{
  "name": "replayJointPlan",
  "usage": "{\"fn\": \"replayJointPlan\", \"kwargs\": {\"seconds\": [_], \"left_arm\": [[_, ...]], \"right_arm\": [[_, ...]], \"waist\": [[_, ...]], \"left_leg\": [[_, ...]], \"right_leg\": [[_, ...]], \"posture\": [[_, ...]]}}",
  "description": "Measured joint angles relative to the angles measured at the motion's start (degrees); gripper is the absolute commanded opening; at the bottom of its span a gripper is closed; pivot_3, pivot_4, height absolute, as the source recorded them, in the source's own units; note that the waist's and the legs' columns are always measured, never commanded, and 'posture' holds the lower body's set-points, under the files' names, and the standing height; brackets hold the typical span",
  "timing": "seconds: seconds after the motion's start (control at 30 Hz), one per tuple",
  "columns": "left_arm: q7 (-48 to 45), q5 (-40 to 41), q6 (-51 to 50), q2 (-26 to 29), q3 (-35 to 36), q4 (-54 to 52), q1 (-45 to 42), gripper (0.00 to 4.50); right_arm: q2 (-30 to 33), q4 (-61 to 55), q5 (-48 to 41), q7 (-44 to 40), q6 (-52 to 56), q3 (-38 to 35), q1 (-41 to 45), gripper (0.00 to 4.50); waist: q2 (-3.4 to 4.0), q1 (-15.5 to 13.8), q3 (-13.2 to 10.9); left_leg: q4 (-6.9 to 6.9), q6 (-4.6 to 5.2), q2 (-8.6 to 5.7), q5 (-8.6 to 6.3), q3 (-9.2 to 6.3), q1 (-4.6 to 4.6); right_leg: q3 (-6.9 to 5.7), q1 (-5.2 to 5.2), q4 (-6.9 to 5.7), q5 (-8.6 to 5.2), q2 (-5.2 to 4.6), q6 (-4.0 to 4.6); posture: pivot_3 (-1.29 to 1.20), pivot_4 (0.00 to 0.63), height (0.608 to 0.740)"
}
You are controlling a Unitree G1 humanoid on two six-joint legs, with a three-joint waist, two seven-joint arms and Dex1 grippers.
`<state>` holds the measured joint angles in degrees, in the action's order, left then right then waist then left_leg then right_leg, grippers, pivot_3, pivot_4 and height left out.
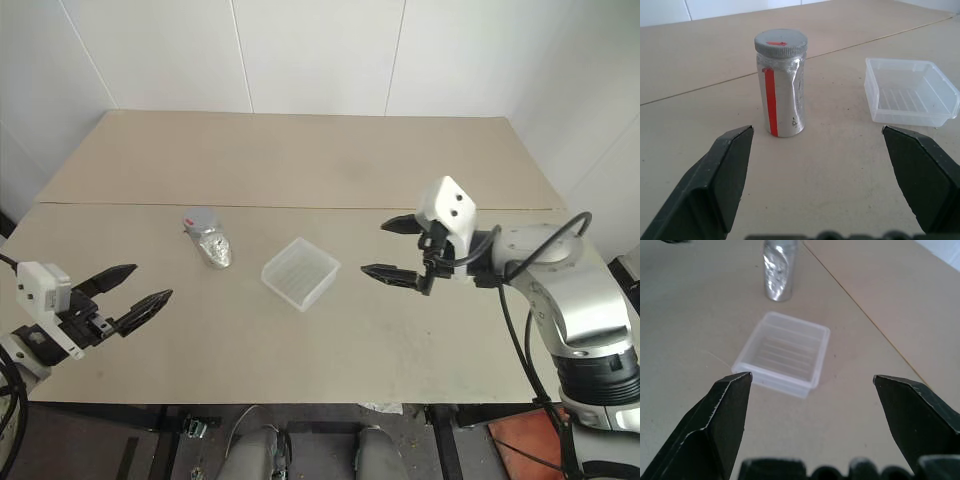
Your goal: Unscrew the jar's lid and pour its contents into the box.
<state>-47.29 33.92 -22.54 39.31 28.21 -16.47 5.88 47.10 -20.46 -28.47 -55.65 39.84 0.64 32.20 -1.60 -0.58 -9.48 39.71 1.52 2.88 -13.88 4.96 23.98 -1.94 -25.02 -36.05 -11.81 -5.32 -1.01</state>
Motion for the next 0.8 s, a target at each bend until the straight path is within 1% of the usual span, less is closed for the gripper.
{"fn": "replayJointPlan", "kwargs": {"seconds": [0.1,0.17,0.23,0.3,0.5,0.6,0.8], "left_arm": [[-3.0,-0.9,1.0,2.0,-2.5,6.5,-5.1,4.48],[-5.5,-2.5,2.7,3.9,-4.5,11.7,-9.2,4.48],[-7.0,-3.8,4.1,4.6,-5.8,16.4,-13.2,4.48],[-8.5,-4.8,5.4,4.6,-8.1,21.5,-18.2,4.48],[-14.3,-7.6,9.5,3.8,-14.2,33.6,-27.7,4.48],[-15.4,-9.9,12.1,2.8,-16.6,38.7,-31.8,4.48],[-15.9,-13.6,15.8,1.2,-18.5,47.9,-38.1,4.48]], "right_arm": [[-2.1,-1.2,-1.1,0.5,1.5,1.5,0.9,4.5],[-2.6,-1.9,-2.1,0.2,1.5,1.8,1.1,4.5],[-2.7,-2.5,-2.2,-0.4,1.5,1.9,1.2,4.5],[-2.9,-2.5,-2.2,-0.6,1.5,2.1,1.3,4.5],[-4.0,-2.3,-2.1,-0.6,1.1,2.1,1.5,4.5],[-4.3,-2.3,-2.1,-0.5,0.6,2.1,2.0,4.5],[-4.3,-2.8,-2.2,-0.4,0.5,1.8,2.0,4.5]], "waist": [[0.0,-0.2,0.0],[0.0,-0.2,0.0],[0.0,-0.1,0.0],[-0.01,-0.1,0.0],[-0.01,0.0,0.0],[-0.01,0.0,0.0],[-0.01,0.0,0.0]], "left_leg": [[0.04,0.0,-0.01,0.0,-0.01,0.03],[0.04,0.0,-0.04,0.0,-0.01,0.05],[0.03,0.02,-0.04,-0.01,0.0,0.07],[0.04,0.02,-0.03,-0.01,-0.01,0.1],[0.04,0.02,-0.04,-0.01,0.03,0.1],[0.05,0.02,-0.04,-0.01,0.03,0.13],[0.07,0.02,-0.04,-0.01,0.02,0.15]], "right_leg": [[-0.04,0.02,0.02,0.0,-0.01,0.0],[-0.07,0.02,0.04,0.0,-0.03,0.0],[-0.06,0.01,0.04,0.0,-0.04,-0.01],[-0.1,0.0,0.04,0.01,-0.02,-0.01],[-0.1,-0.01,-0.02,0.01,-0.01,-0.02],[-0.11,-0.02,-0.01,0.01,-0.01,-0.02],[-0.12,-0.02,-0.02,0.02,-0.01,-0.03]], "posture": [[0.0,0.15,0.74],[0.0,0.15,0.74],[0.0,0.15,0.74],[0.0,0.15,0.74],[0.0,0.15,0.74],[0.0,0.15,0.74],[0.0,0.15,0.74]]}}
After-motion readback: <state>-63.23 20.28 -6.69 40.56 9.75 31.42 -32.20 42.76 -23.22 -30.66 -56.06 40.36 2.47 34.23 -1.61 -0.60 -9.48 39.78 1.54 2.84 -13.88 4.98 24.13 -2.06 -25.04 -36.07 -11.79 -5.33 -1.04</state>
